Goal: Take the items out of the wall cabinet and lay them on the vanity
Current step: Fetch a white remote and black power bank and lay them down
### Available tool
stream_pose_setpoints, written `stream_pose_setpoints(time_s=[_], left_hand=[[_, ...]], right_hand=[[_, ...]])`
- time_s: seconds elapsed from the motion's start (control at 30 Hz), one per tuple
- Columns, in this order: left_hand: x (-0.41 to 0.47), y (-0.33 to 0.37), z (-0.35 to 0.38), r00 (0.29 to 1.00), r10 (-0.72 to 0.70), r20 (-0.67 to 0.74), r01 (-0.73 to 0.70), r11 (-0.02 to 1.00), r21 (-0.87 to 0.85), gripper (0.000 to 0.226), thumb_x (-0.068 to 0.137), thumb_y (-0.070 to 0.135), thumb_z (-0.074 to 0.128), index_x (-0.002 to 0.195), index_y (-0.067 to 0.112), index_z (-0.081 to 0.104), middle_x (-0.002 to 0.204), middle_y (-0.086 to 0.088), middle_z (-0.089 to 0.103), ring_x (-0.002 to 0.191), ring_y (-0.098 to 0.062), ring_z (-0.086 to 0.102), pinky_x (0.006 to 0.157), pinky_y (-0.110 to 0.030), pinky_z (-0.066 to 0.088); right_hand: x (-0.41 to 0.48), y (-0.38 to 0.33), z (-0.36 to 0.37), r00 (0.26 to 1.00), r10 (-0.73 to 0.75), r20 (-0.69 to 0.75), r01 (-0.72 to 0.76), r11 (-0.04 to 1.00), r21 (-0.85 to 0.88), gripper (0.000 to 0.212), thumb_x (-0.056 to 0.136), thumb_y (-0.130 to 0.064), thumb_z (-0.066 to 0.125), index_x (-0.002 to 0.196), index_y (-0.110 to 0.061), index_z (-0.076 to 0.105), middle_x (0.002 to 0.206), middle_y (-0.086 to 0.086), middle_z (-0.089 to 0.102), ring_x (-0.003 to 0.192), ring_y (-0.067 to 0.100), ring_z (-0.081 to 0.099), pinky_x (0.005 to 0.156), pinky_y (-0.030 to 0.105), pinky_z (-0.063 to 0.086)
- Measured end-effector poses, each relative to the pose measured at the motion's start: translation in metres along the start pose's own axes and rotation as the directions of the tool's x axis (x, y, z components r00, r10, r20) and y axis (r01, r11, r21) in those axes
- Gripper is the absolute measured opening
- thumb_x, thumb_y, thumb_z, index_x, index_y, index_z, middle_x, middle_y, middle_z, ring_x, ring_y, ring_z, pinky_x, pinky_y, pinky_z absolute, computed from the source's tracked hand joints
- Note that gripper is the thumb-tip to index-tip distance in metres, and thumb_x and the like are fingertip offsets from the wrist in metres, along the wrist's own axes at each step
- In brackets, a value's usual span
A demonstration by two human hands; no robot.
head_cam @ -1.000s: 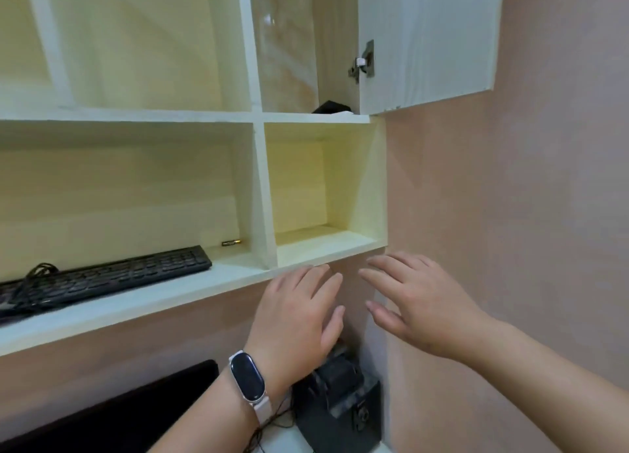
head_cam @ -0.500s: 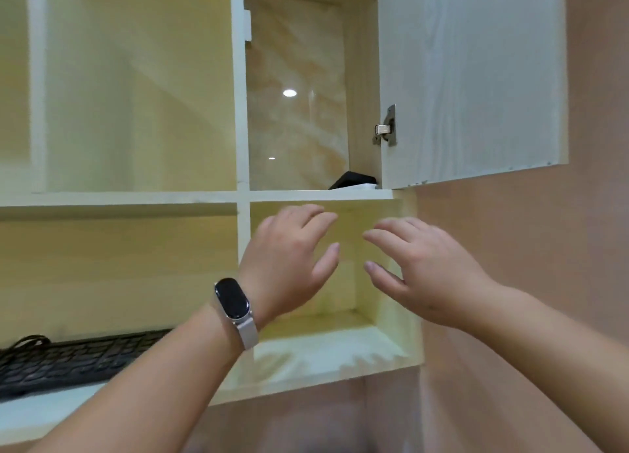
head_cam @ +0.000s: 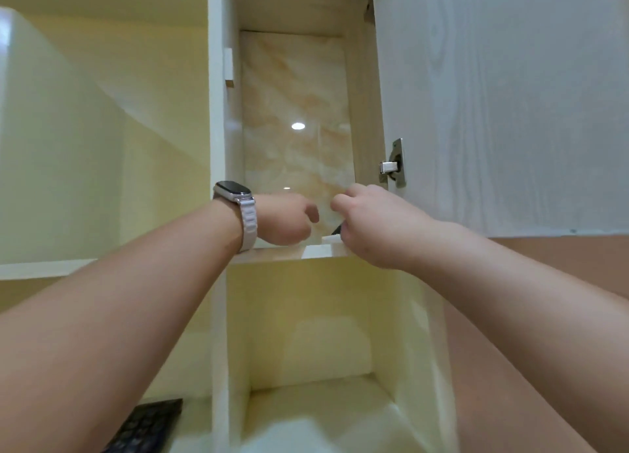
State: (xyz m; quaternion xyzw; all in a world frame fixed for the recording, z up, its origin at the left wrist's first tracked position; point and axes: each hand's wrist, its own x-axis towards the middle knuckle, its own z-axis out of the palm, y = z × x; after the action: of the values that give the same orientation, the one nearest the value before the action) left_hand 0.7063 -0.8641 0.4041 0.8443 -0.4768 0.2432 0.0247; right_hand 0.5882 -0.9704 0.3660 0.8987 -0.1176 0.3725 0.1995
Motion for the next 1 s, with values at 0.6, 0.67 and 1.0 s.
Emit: stream_pose_setpoints(time_s=[0.6,0.67,1.0], left_hand=[[0.049,0.022,0.021,0.957,0.108,0.269,-0.153,0.977,0.151,0.035,0.101,0.006,0.032,0.13,-0.007,0.048,0.137,-0.022,0.05,0.112,-0.035,0.051,0.093,-0.032,0.035],[0.051,0.022,0.023,0.956,0.1,0.277,-0.157,0.969,0.19,0.035,0.101,0.006,0.031,0.128,-0.008,0.048,0.135,-0.023,0.051,0.1,-0.033,0.049,0.092,-0.033,0.036],[0.004,0.014,0.004,0.985,0.066,0.161,-0.068,0.998,0.009,0.031,0.097,0.018,0.044,0.125,0.009,0.053,0.121,-0.01,0.062,0.108,-0.029,0.057,0.086,-0.034,0.044]], right_hand=[[0.049,-0.014,-0.005,0.877,0.224,0.426,-0.131,0.962,-0.238,0.033,0.093,-0.005,0.049,0.063,-0.013,0.038,0.065,0.003,0.042,0.057,0.019,0.043,0.066,0.03,0.039],[0.049,-0.014,-0.004,0.88,0.239,0.411,-0.15,0.96,-0.236,0.029,0.093,-0.006,0.05,0.065,-0.011,0.042,0.065,0.003,0.043,0.058,0.019,0.044,0.066,0.03,0.04],[0.035,-0.019,-0.015,0.934,0.239,0.266,-0.197,0.964,-0.176,0.016,0.091,-0.007,0.054,0.104,-0.005,0.063,0.073,0.006,0.047,0.077,0.029,0.052,0.067,0.033,0.045]])
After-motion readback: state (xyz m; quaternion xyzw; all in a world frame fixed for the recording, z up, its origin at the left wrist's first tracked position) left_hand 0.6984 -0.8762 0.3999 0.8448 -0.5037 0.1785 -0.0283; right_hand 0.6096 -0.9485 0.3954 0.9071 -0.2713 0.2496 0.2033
